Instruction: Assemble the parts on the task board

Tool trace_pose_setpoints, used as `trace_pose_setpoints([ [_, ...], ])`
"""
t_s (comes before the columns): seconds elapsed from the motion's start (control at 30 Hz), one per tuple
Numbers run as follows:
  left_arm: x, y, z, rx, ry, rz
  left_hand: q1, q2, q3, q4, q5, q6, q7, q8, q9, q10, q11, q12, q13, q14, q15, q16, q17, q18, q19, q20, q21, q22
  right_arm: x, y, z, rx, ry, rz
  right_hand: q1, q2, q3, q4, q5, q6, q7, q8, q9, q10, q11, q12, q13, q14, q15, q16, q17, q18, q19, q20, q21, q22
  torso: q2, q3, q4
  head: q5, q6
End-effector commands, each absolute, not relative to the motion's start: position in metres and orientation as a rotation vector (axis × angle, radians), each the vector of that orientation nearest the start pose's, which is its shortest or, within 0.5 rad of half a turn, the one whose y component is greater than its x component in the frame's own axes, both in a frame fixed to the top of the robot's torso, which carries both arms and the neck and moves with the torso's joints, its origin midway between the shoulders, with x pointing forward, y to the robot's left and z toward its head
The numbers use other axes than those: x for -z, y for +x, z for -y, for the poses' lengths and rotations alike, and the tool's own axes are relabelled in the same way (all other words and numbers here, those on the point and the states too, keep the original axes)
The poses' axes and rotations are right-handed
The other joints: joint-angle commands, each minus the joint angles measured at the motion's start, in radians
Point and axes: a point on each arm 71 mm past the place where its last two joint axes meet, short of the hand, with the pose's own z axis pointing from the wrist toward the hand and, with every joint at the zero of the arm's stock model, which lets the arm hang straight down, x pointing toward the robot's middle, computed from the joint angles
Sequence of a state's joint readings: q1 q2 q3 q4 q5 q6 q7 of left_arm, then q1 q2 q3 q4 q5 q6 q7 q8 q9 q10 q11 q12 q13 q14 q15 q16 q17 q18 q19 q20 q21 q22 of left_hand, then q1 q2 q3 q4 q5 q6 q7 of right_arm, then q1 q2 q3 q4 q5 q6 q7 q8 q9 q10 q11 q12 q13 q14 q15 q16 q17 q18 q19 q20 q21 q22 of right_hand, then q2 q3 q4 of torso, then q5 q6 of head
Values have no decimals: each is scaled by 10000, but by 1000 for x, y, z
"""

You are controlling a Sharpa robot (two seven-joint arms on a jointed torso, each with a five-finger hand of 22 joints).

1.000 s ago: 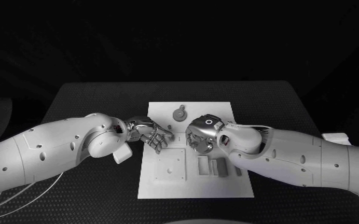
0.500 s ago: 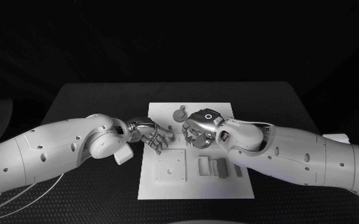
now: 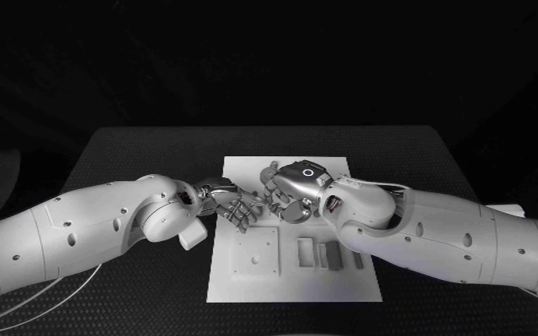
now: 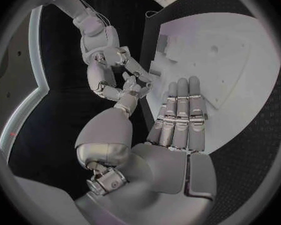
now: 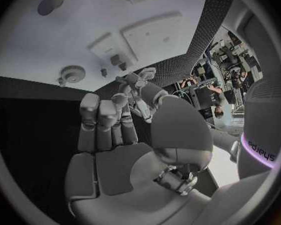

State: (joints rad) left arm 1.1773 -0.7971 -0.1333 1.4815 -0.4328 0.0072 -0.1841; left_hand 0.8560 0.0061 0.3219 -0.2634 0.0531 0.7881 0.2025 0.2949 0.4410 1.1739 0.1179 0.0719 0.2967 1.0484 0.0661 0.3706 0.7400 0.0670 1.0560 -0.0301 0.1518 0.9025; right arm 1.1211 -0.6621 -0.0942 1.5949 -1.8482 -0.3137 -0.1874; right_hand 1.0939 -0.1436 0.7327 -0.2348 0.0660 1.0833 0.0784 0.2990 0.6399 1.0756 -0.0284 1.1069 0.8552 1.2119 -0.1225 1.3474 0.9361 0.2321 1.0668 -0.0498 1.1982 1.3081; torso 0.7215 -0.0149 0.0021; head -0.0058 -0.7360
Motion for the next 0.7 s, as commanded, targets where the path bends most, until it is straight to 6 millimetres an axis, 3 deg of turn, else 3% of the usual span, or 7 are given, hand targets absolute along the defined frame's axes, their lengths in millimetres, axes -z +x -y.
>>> trace_pose_setpoints([
  [0.03, 259, 458, -185, 10942, -8053, -22816, -48, -57, 6, 55, -37, -70, 5, -49, -14, -11, -21, -7, 10, 89, 16, -69, 21, 84, -6, -6, -4, -14, 219, 429, 83, -6897, -5716, -15562, -78, -41, 7, -28, 20, 73, -9, 30, 64, 61, -18, -40, -16, 40, -28, 14, -3, 297, 69, -20, 18, 142, 4, 3, 9, 13, -1],
  [0.4, 258, 455, -178, 11374, -7929, -23067, -100, -53, 78, 102, -37, 7, -34, 21, 12, -10, -26, 3, 20, 96, 13, -98, 60, 93, -5, -7, -9, -22, 217, 429, 78, -7003, -5737, -15535, -71, -47, 18, -29, 22, 72, -10, 29, 67, 64, -20, -45, -18, 45, -33, 9, -4, 297, 74, -26, 17, 141, 2, 5, -2, 13, 7],
  [0.7, 258, 454, -175, 11664, -7753, -23176, -72, 35, 172, 45, -38, 241, -269, 186, 69, 40, -52, 29, 45, 83, 28, -152, 115, 83, -22, 8, -16, -26, 218, 430, 75, -7020, -5783, -15542, -67, -49, 27, -29, 22, 68, -9, 26, 69, 66, -21, -50, -19, 48, -37, 4, -5, 297, 77, -31, 16, 139, 6, 10, -3, -6, 4],
])
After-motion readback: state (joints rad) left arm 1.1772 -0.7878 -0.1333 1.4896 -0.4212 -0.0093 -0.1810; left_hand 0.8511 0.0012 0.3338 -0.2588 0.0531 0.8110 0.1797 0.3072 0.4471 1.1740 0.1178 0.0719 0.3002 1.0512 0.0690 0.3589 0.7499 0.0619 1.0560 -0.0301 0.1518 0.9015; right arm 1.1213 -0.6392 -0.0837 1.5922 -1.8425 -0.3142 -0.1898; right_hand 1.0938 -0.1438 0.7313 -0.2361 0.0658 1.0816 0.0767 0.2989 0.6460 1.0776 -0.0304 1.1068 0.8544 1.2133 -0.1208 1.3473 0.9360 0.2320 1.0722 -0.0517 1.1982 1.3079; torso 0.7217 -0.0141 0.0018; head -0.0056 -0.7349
